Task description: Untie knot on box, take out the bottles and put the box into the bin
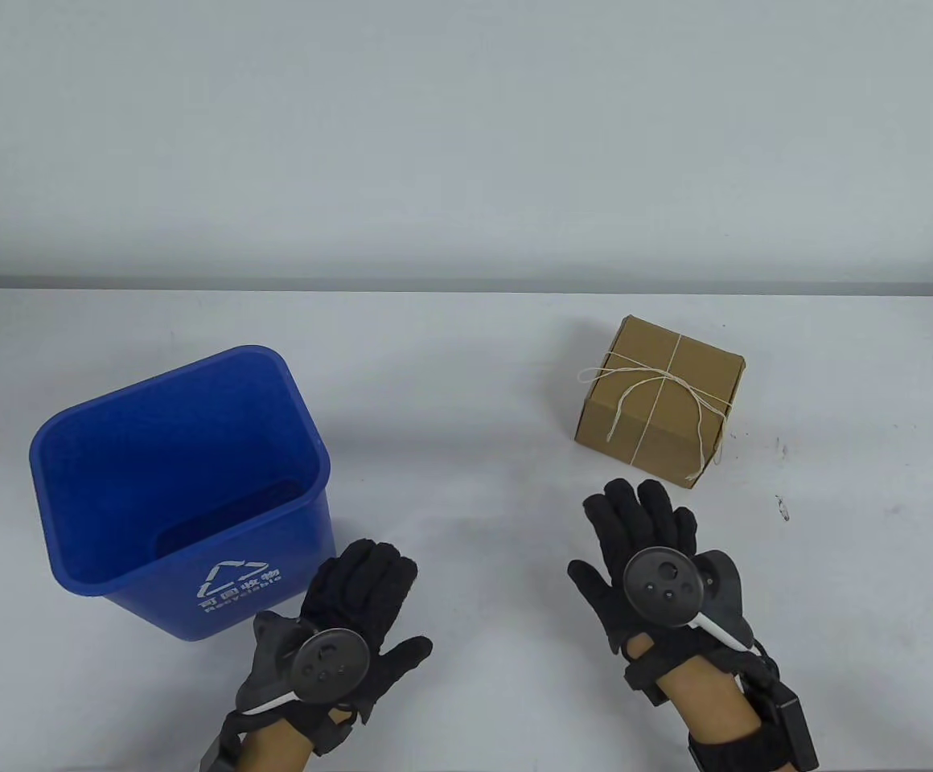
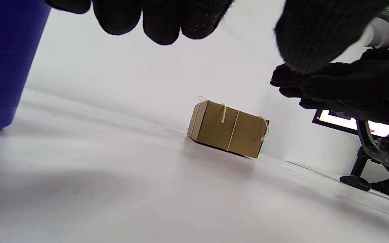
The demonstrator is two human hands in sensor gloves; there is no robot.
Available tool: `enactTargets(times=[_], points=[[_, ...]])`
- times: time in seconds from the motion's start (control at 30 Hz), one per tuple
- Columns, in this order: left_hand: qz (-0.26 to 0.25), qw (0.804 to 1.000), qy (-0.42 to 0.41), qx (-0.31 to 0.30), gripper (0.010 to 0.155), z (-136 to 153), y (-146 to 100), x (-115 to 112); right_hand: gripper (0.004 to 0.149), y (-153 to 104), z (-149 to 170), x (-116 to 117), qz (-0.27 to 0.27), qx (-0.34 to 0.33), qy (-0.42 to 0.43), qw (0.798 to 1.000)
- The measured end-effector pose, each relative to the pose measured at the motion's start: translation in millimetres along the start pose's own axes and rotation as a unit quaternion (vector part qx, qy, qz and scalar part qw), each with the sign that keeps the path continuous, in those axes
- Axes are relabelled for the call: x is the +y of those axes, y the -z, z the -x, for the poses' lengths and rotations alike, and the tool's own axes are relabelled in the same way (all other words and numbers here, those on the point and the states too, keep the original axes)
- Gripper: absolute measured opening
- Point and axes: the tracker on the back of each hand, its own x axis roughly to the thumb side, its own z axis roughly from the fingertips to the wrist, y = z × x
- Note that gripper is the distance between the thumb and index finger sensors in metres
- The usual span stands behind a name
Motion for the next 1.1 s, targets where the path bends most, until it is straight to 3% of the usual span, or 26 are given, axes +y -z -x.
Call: enactTargets(times=[0.53, 1.1], points=[[-0.003, 1.000, 0.005, -0.002, 0.090, -5.8, 1.1, 2.9, 0.079, 63.4, 69.7, -17.8, -0.045, 0.163, -0.030, 0.985], [0.004, 1.000, 0.005, 0.003, 0.089, -5.0, 2.7, 1.4, 0.088, 89.7, 125.0, -16.2, -0.056, 0.299, -0.035, 0.952]])
